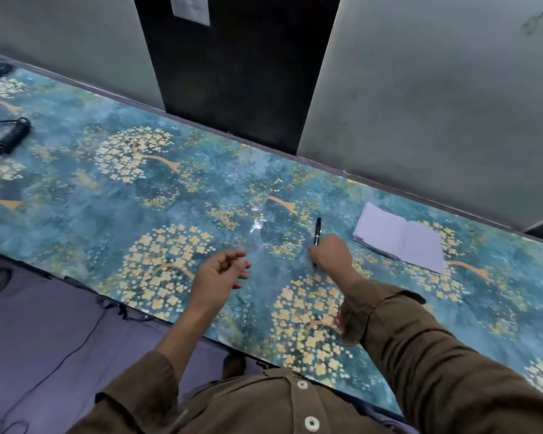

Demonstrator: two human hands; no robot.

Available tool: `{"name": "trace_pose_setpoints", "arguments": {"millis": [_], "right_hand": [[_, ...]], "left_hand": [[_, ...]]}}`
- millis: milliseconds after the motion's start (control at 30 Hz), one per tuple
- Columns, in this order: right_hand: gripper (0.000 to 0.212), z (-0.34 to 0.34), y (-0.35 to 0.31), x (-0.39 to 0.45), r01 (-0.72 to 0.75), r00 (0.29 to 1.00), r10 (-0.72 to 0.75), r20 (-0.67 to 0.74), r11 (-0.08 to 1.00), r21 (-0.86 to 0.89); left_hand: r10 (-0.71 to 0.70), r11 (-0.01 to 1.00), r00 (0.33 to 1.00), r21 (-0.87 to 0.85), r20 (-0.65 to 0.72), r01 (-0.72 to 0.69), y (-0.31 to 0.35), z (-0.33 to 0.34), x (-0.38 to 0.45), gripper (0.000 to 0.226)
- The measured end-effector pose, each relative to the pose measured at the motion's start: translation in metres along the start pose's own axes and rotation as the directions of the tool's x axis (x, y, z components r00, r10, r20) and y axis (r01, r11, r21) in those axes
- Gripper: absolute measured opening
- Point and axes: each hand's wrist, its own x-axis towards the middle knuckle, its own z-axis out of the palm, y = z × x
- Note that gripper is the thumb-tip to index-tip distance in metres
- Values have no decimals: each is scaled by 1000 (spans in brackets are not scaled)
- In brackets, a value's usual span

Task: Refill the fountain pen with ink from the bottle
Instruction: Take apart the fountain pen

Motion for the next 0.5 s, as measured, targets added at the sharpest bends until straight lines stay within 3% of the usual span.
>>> {"name": "trace_pose_setpoints", "arguments": {"millis": [133, 267, 500], "right_hand": [[34, -1, -18, -15, -65, 998, 63, 15, 980, 188], [41, -4, -27, -65, -11, 1000, 20, -23, 943, 332], [19, -17, -18, -155, 22, 985, 51, -163, 910, 415]], "left_hand": [[-42, 999, 998, 28, 55, 40, -5, -8, 6, 11], [-72, 994, 983, 96, 170, 56, 4, 7, 22, 9], [-41, 990, 906, 140, 420, -20, 38, 75, 22, 21]]}}
